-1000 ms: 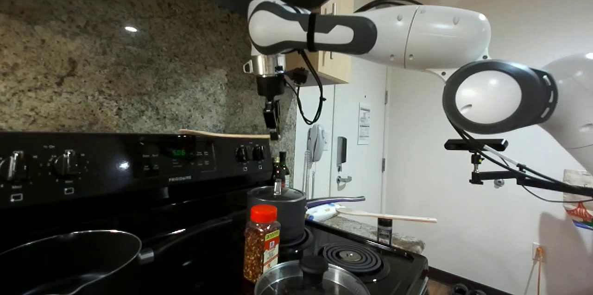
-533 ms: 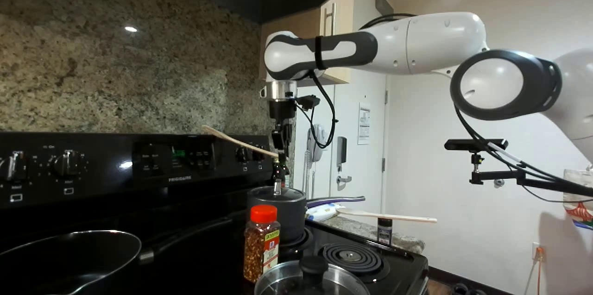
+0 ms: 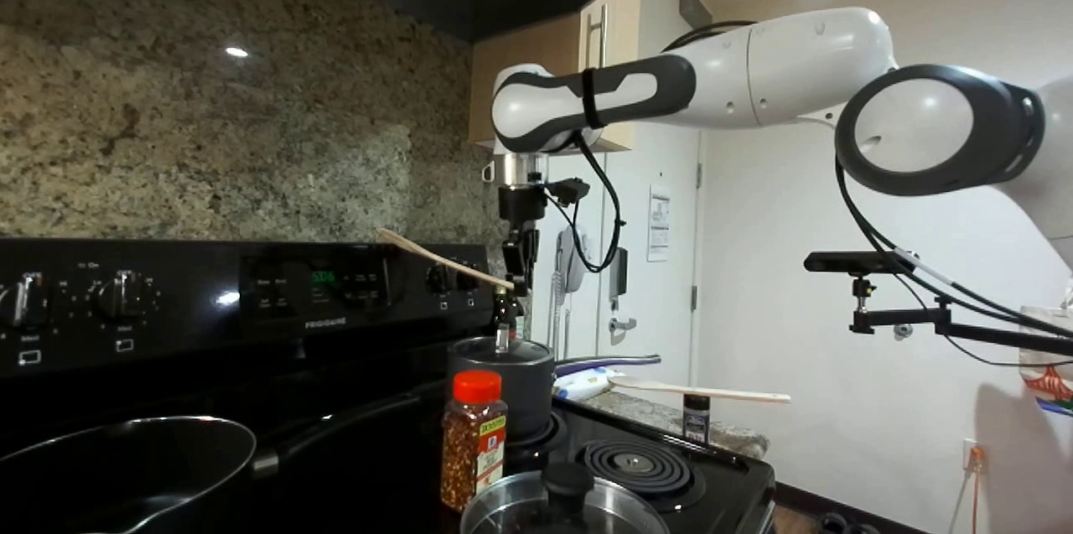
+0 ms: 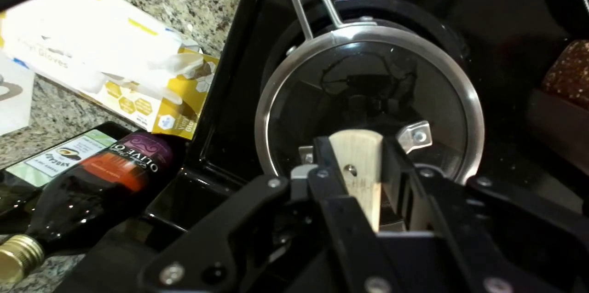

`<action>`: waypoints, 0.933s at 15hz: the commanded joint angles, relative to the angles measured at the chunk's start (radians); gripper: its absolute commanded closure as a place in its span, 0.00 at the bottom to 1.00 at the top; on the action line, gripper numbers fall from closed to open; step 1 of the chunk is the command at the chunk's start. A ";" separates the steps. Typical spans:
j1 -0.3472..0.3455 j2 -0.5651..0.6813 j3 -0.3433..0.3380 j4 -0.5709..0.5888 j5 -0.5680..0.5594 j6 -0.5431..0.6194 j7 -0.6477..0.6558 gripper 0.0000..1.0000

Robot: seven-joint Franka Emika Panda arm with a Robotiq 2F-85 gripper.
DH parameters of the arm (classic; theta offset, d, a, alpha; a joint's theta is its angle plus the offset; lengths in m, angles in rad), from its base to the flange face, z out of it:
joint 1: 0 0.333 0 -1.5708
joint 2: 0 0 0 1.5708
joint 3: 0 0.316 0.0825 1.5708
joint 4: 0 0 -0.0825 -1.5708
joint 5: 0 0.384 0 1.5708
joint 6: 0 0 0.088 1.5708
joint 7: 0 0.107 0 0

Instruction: Move the black pot to the left side of the stove, pick up the jar with the orange lid from the right side of the counter and place it in-between the two pots on the stove, remove the wooden spoon from the black pot on the left and put it on the stove

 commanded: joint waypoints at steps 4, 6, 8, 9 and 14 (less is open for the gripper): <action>0.009 -0.216 -0.048 -0.257 -0.088 0.142 -0.017 0.87; 0.008 -0.280 -0.060 -0.344 -0.108 0.157 -0.043 0.88; 0.003 -0.351 -0.073 -0.441 -0.109 0.139 -0.039 0.88; 0.000 -0.390 -0.077 -0.493 -0.104 0.132 -0.052 0.88; -0.083 -0.388 0.001 -0.487 -0.110 0.104 -0.019 0.70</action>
